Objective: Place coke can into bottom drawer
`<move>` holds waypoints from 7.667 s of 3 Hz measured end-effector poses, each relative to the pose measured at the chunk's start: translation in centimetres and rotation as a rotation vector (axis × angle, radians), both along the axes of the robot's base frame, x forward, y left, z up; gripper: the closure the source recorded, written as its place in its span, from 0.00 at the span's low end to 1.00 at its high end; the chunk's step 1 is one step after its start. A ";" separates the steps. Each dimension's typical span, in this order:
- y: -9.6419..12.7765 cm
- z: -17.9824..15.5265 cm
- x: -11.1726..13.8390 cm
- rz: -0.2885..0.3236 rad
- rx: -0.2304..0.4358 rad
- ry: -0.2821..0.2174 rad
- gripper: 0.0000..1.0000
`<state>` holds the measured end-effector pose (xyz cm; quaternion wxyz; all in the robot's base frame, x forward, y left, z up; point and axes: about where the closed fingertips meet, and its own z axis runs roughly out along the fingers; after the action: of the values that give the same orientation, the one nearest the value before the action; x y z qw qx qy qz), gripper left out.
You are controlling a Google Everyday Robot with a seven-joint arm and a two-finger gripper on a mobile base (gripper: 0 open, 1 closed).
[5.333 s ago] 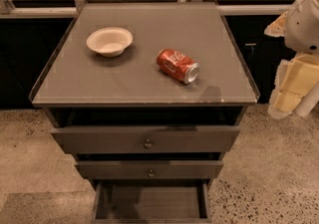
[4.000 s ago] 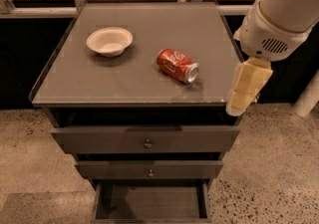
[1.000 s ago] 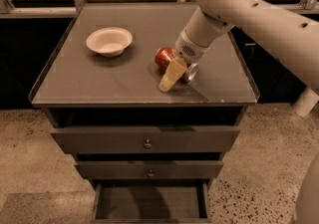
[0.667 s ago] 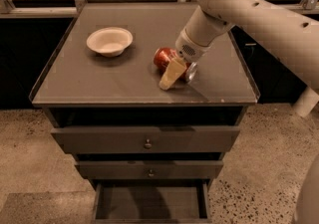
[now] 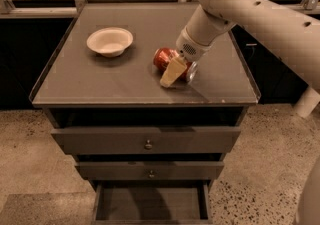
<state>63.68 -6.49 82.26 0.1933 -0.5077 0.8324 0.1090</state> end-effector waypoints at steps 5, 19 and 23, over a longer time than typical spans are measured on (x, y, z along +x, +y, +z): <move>0.5 8.8 -13.1 -0.107 0.137 -0.014 1.00; -11.8 -34.1 -25.8 -0.815 0.625 0.499 1.00; -11.2 -48.0 -22.6 -0.984 0.737 0.531 1.00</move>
Offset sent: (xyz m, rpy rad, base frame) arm -0.0083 0.0001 -0.0010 0.0523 0.0521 0.0127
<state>41.12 -17.69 34.29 0.1698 0.0746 0.8946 0.4065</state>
